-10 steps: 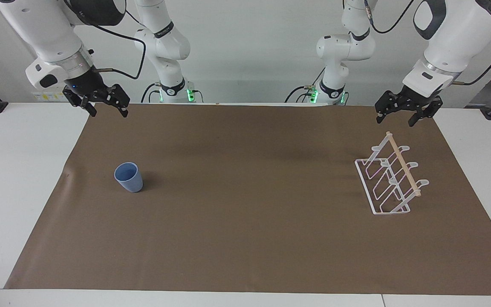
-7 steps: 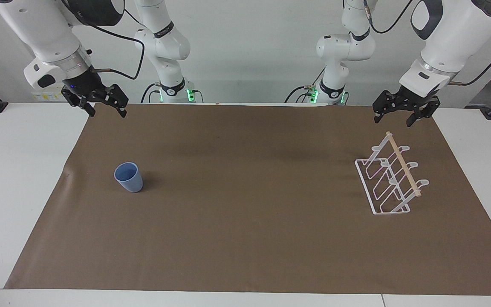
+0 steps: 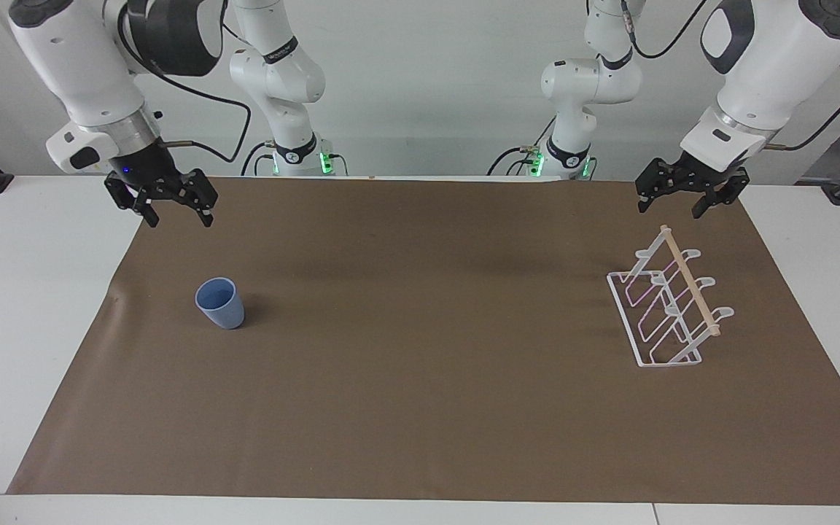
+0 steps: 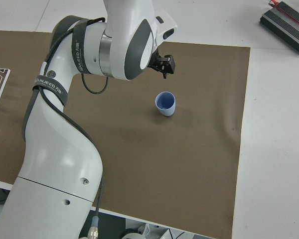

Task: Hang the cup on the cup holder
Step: 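Reach the right gripper down to the light blue cup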

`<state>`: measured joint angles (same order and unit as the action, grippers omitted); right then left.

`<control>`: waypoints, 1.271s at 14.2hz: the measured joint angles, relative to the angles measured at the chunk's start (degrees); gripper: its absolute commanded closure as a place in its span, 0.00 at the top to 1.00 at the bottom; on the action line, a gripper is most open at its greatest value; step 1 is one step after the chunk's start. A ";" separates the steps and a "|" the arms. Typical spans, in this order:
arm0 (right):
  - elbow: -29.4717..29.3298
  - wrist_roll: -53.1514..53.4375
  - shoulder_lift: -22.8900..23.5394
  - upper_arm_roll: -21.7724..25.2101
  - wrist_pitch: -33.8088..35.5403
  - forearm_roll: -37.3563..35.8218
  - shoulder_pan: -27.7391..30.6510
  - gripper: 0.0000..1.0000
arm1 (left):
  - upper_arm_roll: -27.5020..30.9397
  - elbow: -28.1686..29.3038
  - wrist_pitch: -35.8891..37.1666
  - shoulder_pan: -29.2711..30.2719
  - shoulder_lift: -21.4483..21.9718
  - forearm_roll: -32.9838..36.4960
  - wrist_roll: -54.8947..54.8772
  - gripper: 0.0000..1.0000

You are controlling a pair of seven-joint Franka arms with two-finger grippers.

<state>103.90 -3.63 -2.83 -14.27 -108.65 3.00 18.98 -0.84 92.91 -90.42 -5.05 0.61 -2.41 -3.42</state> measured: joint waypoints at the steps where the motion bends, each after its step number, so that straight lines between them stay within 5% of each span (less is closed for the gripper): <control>1: 4.65 -0.08 -1.25 -0.08 -5.04 0.00 -0.15 1.00 | 0.04 0.09 -0.09 0.01 0.07 0.00 0.01 1.00; 4: 11.82 -0.08 -1.37 -0.13 -13.69 0.00 -0.27 1.00 | 0.07 0.30 -0.20 0.02 0.20 0.00 0.01 1.00; 10: 13.69 -0.08 6.74 -0.07 -19.86 0.00 -0.26 1.00 | 0.07 0.48 -0.29 0.02 0.26 0.00 0.04 1.00; 16: 17.72 0.56 7.65 -0.10 -23.41 0.00 -1.35 1.00 | 0.07 1.78 -1.25 0.02 0.62 0.00 0.05 1.00; 18: 18.70 1.61 7.65 -0.11 -24.60 0.01 -2.11 0.84 | 0.07 2.26 -1.49 0.02 0.82 0.00 0.05 1.00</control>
<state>122.60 -2.02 4.81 -14.38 -133.25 3.01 16.87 -0.76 95.16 -91.91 -5.03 1.43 -2.41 -3.38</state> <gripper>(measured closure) 0.013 0.000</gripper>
